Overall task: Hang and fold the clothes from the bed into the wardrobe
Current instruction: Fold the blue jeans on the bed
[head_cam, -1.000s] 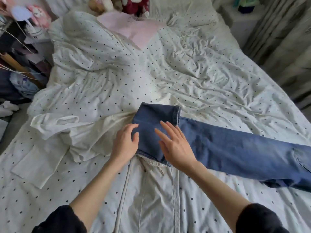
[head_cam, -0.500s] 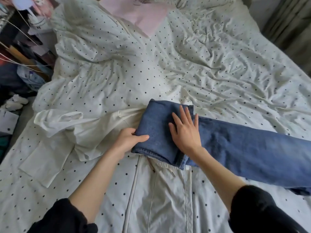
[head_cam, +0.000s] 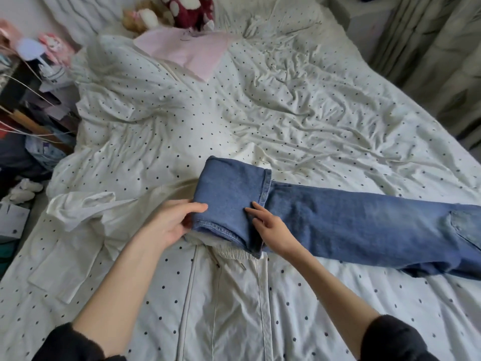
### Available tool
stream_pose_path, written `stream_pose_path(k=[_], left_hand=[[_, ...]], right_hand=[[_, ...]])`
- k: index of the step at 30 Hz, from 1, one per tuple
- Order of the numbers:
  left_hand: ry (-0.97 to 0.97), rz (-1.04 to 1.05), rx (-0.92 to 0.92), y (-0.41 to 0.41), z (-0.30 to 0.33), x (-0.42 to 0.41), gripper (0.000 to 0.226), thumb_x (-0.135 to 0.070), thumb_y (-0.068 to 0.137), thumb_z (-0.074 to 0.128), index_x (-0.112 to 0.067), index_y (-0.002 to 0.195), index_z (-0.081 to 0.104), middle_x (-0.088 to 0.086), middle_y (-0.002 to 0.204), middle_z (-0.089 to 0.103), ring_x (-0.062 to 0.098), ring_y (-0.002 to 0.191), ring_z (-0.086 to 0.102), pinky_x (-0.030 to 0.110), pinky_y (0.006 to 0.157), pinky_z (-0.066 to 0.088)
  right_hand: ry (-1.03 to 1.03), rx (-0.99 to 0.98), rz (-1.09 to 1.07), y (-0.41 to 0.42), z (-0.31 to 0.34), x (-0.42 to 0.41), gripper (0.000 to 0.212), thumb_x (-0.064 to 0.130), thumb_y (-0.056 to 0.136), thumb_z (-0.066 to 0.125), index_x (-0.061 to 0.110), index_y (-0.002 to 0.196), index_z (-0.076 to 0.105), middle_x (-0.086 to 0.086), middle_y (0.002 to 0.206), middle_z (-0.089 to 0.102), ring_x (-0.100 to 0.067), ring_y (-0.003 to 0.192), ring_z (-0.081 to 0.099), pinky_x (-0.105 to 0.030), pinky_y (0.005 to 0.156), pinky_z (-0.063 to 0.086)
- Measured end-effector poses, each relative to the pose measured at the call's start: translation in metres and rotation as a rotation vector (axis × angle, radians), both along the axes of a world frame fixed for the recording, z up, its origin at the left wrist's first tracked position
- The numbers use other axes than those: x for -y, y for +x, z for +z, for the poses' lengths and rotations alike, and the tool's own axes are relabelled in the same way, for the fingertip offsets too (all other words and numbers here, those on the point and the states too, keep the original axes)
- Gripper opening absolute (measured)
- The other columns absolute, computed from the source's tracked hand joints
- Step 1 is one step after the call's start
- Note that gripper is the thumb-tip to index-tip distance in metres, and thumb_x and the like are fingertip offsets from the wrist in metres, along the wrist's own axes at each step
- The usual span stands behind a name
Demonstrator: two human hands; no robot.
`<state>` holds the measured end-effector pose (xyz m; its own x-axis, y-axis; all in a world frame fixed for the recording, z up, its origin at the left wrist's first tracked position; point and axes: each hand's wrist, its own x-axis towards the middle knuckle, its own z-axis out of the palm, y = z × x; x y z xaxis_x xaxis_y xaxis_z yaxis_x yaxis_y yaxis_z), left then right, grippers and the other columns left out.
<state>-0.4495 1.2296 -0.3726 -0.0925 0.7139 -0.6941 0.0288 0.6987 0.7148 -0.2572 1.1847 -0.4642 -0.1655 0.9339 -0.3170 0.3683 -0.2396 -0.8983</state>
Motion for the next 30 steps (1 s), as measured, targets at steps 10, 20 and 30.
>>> stream_pose_path(k=[10,20,30], left_hand=[[0.349,-0.431,-0.173,0.178,-0.007,0.04,0.028,-0.004,0.08,0.07,-0.014,0.103,0.059,-0.001,0.086,0.064,0.016,0.084,0.062,0.027,0.08,0.05],[0.632,-0.618,-0.64,0.2,-0.075,0.063,0.022,-0.002,0.086,0.058,-0.008,0.105,0.069,0.002,0.086,0.058,0.014,0.071,0.052,0.014,0.072,0.037],[0.101,-0.361,-0.362,0.137,-0.093,0.021,0.013,-0.023,0.092,0.059,-0.011,0.088,0.063,0.009,0.1,0.066,0.022,0.093,0.061,0.031,0.084,0.045]], right_hand=[[-0.266,-0.797,-0.672,0.13,0.039,0.032,0.038,0.035,0.102,0.031,0.015,0.129,0.048,-0.001,0.127,0.052,-0.02,0.105,0.057,-0.04,0.094,0.045],[0.002,0.063,-0.433,0.169,0.009,0.068,0.032,0.022,0.096,0.052,0.024,0.128,0.056,0.003,0.132,0.053,-0.017,0.124,0.049,-0.029,0.104,0.036],[0.216,0.802,0.027,0.137,-0.016,0.065,0.055,0.04,0.099,0.039,0.019,0.148,0.027,-0.008,0.159,0.003,-0.026,0.147,-0.003,-0.044,0.118,0.006]])
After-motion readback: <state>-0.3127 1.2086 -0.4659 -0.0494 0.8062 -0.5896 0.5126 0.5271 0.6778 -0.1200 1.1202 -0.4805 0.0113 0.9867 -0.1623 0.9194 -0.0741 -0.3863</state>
